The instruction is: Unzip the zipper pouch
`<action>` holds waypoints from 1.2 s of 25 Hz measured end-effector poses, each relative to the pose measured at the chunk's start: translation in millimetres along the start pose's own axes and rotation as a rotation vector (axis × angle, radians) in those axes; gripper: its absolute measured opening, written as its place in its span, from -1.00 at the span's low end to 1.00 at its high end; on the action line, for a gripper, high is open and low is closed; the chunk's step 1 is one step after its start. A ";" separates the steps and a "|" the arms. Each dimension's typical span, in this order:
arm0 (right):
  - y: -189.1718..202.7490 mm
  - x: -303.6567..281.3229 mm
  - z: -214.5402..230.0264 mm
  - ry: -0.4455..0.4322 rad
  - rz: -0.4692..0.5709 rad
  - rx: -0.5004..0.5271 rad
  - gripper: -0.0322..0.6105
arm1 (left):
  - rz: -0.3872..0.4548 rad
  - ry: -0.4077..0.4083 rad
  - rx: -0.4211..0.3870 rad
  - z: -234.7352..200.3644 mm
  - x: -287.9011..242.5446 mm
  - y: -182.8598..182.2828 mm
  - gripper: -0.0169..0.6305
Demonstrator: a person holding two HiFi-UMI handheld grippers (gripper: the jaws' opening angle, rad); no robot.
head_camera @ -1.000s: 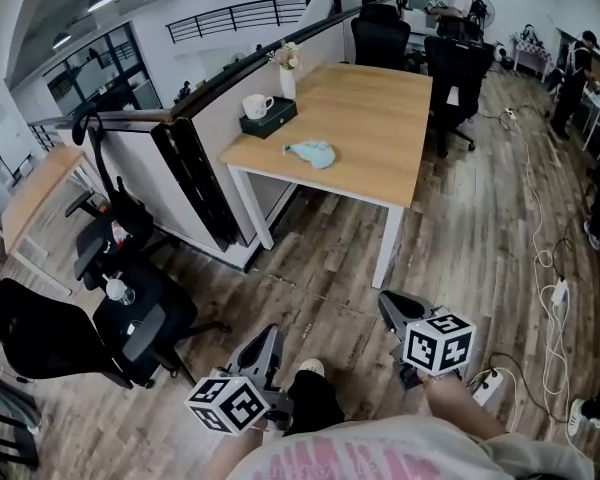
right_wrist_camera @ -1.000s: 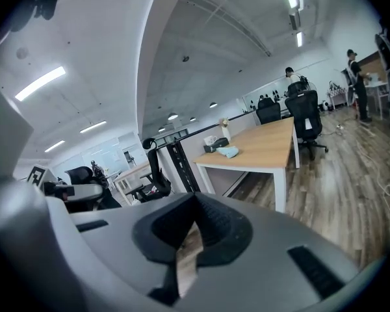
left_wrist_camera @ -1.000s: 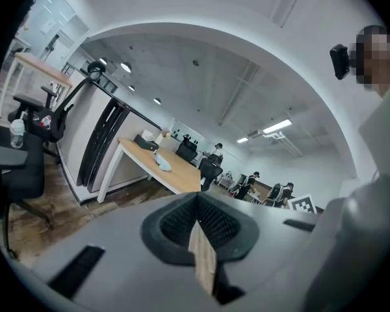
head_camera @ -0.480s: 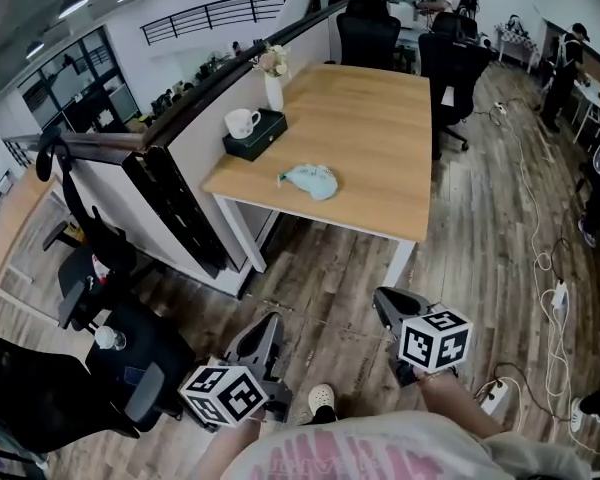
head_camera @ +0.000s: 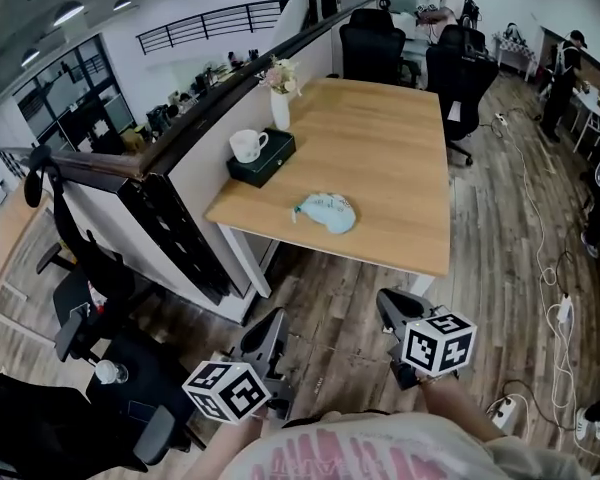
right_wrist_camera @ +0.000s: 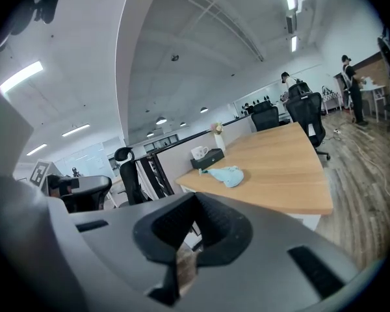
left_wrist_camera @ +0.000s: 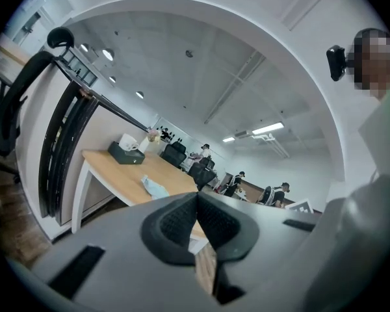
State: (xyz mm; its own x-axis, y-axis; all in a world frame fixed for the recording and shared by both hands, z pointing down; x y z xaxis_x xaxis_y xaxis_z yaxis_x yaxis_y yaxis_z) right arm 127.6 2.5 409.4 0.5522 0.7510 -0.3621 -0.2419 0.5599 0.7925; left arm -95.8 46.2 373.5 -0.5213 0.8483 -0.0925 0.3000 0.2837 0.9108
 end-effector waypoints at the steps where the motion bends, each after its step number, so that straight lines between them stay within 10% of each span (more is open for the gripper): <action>1: 2.2 -3.8 2.3 0.006 -0.011 0.001 -0.91 | -0.002 0.007 0.007 -3.1 -3.0 2.7 -0.94; 14: 3.9 -82.2 46.7 0.016 -0.152 -0.044 -0.91 | -0.040 -0.030 0.092 -55.9 -56.1 13.6 -0.94; 30: -128.4 -275.4 116.0 -0.097 -0.230 0.046 -0.91 | 0.043 -0.258 0.112 -156.1 -167.3 -44.2 -0.94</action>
State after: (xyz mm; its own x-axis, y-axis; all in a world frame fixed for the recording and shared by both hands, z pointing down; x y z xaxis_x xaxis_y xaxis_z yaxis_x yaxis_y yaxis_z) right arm 99.1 -316.7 464.3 0.6630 0.5675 -0.4882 -0.0657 0.6937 0.7173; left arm -146.6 -178.1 411.5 -0.2899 0.9423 -0.1676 0.4108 0.2807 0.8674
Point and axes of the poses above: the fingertips, and each gripper's own axes: x backward along the fingers, z to its right, y out of its underside, the point moved 4 cm from there along x, backward along the fingers, and after that the axes turned 10 degrees about -x, right-handed, at the moved point
